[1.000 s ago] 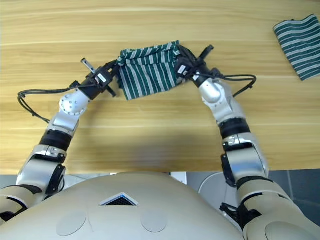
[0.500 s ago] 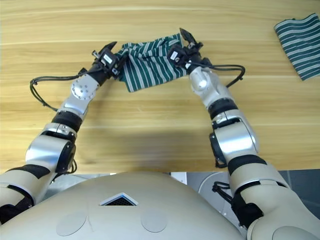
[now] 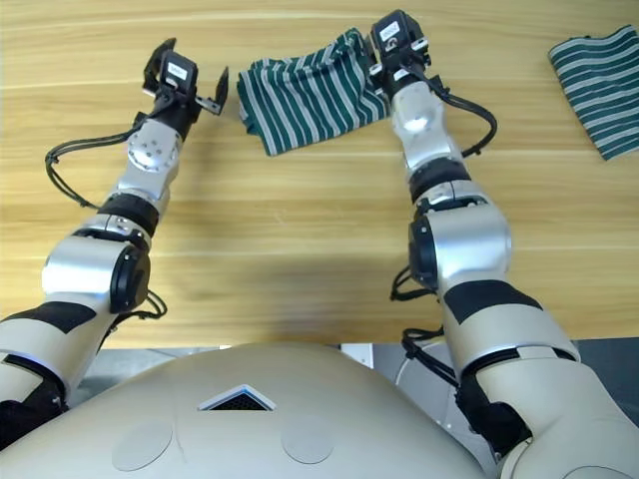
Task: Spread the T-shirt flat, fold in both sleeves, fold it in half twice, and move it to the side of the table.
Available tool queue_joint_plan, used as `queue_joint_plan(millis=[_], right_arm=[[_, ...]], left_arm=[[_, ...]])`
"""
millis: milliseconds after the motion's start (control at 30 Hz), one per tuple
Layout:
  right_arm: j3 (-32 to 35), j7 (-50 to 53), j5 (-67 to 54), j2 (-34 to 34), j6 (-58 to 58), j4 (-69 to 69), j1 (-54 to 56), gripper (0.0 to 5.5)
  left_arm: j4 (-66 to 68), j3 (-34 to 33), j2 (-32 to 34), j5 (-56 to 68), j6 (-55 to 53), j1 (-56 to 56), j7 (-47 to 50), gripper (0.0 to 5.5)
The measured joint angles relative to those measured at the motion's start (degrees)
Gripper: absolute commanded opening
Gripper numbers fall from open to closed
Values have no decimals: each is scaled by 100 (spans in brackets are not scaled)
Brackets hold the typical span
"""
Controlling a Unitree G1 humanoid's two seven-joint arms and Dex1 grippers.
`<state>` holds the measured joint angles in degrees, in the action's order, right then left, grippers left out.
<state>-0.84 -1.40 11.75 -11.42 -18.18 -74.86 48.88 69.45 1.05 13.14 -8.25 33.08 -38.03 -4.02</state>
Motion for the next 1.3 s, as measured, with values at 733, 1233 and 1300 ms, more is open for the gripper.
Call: queue_joint_plan(millis=[733, 1233, 1300], right_arm=[[-2850, 1739, 2886, -115, -270, 132, -329, 293], [-4226, -7, 3418, -1579, -2316, 1672, -531, 293], [-4174, -247, 3221, -1818, -2441, 2238, -820, 293]], left_arm=[[-2104, -1275, -66, 1623, 935, 2300, -407, 515], [-2177, -1093, -309, 1398, 932, 2280, -358, 515], [-2136, -1075, -306, 1367, 933, 2271, -378, 515]])
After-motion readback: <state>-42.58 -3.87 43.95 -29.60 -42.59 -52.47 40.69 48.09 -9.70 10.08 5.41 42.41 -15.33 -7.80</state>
